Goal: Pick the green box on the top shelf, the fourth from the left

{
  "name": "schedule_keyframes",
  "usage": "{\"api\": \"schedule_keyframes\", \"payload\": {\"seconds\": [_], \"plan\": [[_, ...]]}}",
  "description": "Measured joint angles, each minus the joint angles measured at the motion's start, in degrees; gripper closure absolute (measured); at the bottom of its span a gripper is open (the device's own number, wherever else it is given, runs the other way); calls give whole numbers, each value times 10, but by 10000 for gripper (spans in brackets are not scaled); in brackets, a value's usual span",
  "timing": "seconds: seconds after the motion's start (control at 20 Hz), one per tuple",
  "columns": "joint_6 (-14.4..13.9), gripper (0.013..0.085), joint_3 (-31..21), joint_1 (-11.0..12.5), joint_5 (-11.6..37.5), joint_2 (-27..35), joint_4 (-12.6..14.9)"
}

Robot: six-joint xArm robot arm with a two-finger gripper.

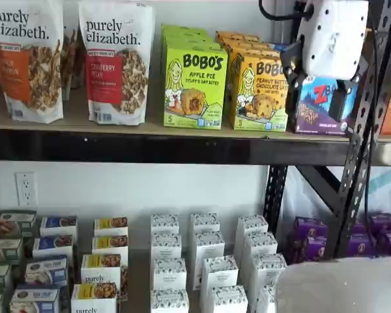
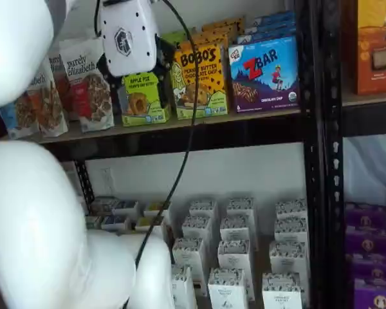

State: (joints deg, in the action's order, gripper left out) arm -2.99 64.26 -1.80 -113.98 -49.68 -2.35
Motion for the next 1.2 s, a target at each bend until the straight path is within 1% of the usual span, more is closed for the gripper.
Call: {"api": "schedule_keyframes", "payload": {"seconds": [0.1, 0.15, 0.3, 0.6, 0.75, 0.95, 1.1, 1.2], "plan": [[10, 130, -11, 19, 19, -12, -20], [11, 130, -12, 20, 22, -14, -22], [7, 130, -13, 14, 25, -14, -19], [-15, 130, -16, -19, 40, -15, 7], [-27, 130, -16, -33, 50, -11, 16], [-50, 130, -12, -64, 64, 0, 37], [-66, 130, -6, -83, 70, 13, 50], [-73, 130, -2, -91, 74, 22, 54]]}}
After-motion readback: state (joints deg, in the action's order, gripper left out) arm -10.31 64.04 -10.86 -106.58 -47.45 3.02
